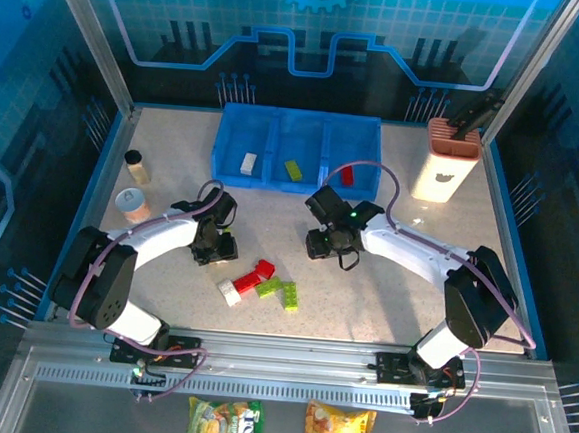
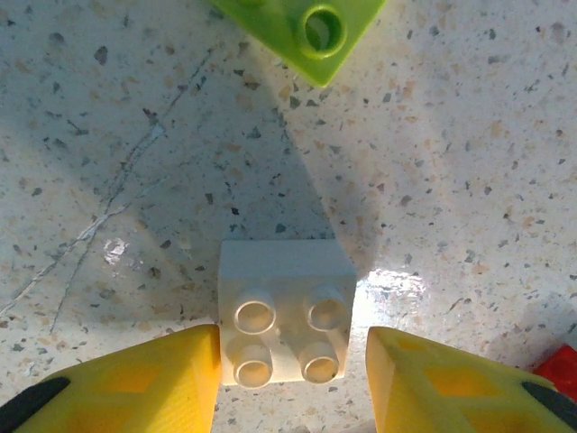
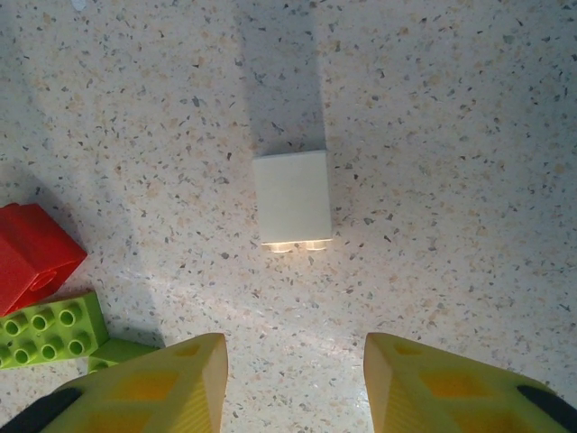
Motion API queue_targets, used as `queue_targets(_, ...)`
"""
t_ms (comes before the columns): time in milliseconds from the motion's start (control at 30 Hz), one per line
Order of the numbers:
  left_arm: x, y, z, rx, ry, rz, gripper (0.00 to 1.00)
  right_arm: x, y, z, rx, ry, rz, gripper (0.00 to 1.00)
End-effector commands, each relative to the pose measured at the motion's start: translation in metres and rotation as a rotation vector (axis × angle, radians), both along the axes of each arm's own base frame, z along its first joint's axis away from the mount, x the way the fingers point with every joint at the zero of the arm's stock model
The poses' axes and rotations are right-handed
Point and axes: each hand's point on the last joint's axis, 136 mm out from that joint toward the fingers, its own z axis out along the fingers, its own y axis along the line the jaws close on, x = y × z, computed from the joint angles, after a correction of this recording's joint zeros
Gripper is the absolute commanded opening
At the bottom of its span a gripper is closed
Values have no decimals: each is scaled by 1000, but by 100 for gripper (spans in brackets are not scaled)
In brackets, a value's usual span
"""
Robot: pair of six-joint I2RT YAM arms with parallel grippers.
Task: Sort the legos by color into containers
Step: Pick up the lego from the middle-left of the table.
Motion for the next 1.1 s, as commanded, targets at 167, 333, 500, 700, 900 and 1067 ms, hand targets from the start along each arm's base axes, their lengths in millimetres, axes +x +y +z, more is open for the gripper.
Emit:
queue_targets(167,-2,4,-10,41,13,-28,42,-9,-2,5,-17,-2,3,45)
queue_targets(333,-2,5,-10,44,13,-30,39,-10,-3,5,-12,-2,-5,45)
queue_targets(500,0,5,-5,45,-3,-33,36,-11,-5,6,-15,-5,-10,45)
queue_targets(700,6,3,9,36,-41,-37,35,-13,-8,8,-20,-11,-14,45)
queue_targets(900,22,0,31,38,-91,-56,34,-13,-13,11,-24,-24,-28,45)
queue_targets(1067,49,-5,57,13,-156,-73,34,-14,-19,15,-30,-38,-41,45)
